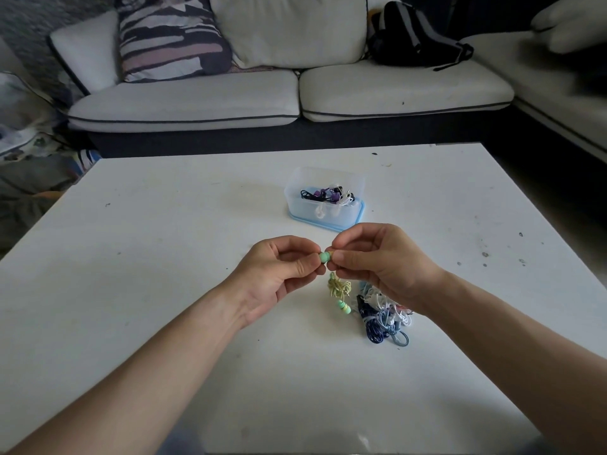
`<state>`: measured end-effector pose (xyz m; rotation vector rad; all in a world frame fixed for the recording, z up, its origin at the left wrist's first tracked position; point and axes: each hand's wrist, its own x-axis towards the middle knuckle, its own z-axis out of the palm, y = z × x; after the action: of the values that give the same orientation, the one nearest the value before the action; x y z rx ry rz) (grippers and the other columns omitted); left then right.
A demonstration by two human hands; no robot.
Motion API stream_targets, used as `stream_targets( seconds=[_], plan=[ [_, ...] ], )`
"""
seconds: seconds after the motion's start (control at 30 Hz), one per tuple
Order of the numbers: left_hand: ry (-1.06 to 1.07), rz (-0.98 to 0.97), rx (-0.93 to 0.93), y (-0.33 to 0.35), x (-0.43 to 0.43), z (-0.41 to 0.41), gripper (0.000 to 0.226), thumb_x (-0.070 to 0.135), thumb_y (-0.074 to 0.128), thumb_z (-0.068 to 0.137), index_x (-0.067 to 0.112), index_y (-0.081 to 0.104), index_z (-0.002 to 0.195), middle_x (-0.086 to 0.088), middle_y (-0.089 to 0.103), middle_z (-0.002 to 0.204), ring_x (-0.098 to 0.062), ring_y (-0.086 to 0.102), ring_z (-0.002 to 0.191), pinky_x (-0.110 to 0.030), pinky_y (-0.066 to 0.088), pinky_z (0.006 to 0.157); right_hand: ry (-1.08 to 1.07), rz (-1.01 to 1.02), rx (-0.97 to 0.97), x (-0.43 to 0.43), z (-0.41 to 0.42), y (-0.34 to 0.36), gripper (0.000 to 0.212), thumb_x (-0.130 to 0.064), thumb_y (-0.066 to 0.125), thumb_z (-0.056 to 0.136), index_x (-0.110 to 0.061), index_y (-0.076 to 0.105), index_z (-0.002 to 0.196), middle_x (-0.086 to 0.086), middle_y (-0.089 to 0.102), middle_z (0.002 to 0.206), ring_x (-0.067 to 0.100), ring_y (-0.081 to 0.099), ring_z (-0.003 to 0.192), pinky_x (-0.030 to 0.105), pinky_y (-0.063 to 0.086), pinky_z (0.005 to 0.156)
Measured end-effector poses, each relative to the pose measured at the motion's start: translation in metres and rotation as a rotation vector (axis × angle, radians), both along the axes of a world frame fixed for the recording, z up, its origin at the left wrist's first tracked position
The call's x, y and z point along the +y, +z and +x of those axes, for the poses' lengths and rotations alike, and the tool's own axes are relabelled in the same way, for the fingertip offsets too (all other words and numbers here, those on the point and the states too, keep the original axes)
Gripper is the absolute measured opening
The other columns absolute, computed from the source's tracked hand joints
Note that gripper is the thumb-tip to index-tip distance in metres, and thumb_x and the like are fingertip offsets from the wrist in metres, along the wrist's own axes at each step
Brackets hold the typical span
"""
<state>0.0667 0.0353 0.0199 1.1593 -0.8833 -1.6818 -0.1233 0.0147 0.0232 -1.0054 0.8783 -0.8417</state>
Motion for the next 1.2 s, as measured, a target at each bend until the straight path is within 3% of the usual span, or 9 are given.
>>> stream_targets(
  seconds=[0.47, 0.6, 0.67, 0.77, 0.9, 1.0, 1.07, 1.2],
  plan=[
    [0.000, -0.080, -0.078, -0.001, 0.000, 0.000, 0.020, 0.013, 0.073, 0.068, 0.009, 0.070, 0.088, -0.011, 0.073, 0.083, -0.018, 0.071, 0.073, -0.022, 0.056, 0.064, 0.017, 0.006, -0.060, 0.001, -0.001, 0.003, 0.025, -0.002, 0.073, 0.070, -0.003, 0.066, 0.094, 0.014, 0.072, 0.084, 0.021, 0.071, 0.073, 0.027, 0.060, 0.069],
    [0.008, -0.092, -0.194, -0.007, -0.001, 0.000, 0.012, 0.023, 0.063, 0.091, 0.014, 0.070, 0.095, -0.004, 0.074, 0.094, -0.017, 0.068, 0.085, -0.024, 0.054, 0.069, 0.008, 0.017, -0.117, 0.000, -0.002, 0.007, 0.016, 0.003, 0.065, 0.083, -0.003, 0.065, 0.098, 0.008, 0.071, 0.083, 0.017, 0.070, 0.073, 0.025, 0.059, 0.070],
    [-0.042, -0.105, -0.306, -0.011, -0.002, -0.001, 0.017, 0.029, 0.058, 0.096, 0.019, 0.070, 0.103, 0.000, 0.073, 0.105, -0.016, 0.066, 0.097, -0.028, 0.052, 0.077, 0.008, 0.029, -0.147, 0.000, -0.002, 0.011, 0.018, 0.000, 0.064, 0.083, -0.003, 0.065, 0.100, 0.006, 0.071, 0.082, 0.016, 0.070, 0.074, 0.025, 0.059, 0.071],
    [-0.178, -0.078, -0.332, -0.016, 0.001, -0.006, 0.033, 0.037, 0.070, 0.084, 0.027, 0.066, 0.115, 0.008, 0.071, 0.114, -0.011, 0.063, 0.112, -0.034, 0.047, 0.092, -0.011, 0.054, -0.191, 0.000, -0.002, 0.016, 0.019, -0.002, 0.065, 0.080, -0.004, 0.065, 0.099, 0.009, 0.070, 0.085, 0.017, 0.069, 0.075, 0.025, 0.059, 0.070],
    [-0.285, -0.085, -0.372, -0.022, 0.005, -0.016, 0.050, 0.028, 0.076, 0.078, 0.031, 0.058, 0.125, 0.005, 0.068, 0.121, -0.011, 0.065, 0.112, -0.040, 0.050, 0.099, -0.028, 0.065, -0.217, 0.000, -0.004, 0.020, 0.014, -0.003, 0.064, 0.083, -0.008, 0.067, 0.096, 0.007, 0.070, 0.087, 0.018, 0.068, 0.077, 0.026, 0.058, 0.068],
    [-0.251, -0.056, -0.272, -0.028, 0.007, -0.022, 0.047, 0.015, 0.076, 0.084, 0.025, 0.056, 0.126, -0.004, 0.069, 0.118, -0.028, 0.065, 0.111, -0.047, 0.052, 0.097, -0.033, 0.070, -0.209, 0.000, -0.005, 0.023, 0.012, -0.002, 0.060, 0.091, -0.011, 0.067, 0.095, 0.004, 0.069, 0.089, 0.017, 0.065, 0.076, 0.027, 0.058, 0.065],
    [-0.239, -0.035, -0.149, -0.029, 0.007, -0.028, 0.042, 0.014, 0.072, 0.087, 0.016, 0.054, 0.125, -0.012, 0.069, 0.118, -0.035, 0.066, 0.108, -0.044, 0.053, 0.092, -0.045, 0.073, -0.202, 0.000, -0.005, 0.022, 0.012, -0.003, 0.060, 0.093, -0.012, 0.067, 0.096, 0.003, 0.068, 0.090, 0.016, 0.065, 0.076, 0.029, 0.059, 0.067],
    [-0.190, 0.005, 0.051, -0.027, 0.003, -0.040, 0.026, 0.012, 0.067, 0.090, 0.010, 0.059, 0.114, -0.013, 0.069, 0.107, -0.032, 0.068, 0.094, -0.036, 0.055, 0.082, -0.082, 0.086, -0.203, -0.006, -0.004, 0.022, 0.011, -0.007, 0.061, 0.094, -0.015, 0.067, 0.098, 0.001, 0.067, 0.092, 0.015, 0.063, 0.079, 0.029, 0.060, 0.069]
  ],
)
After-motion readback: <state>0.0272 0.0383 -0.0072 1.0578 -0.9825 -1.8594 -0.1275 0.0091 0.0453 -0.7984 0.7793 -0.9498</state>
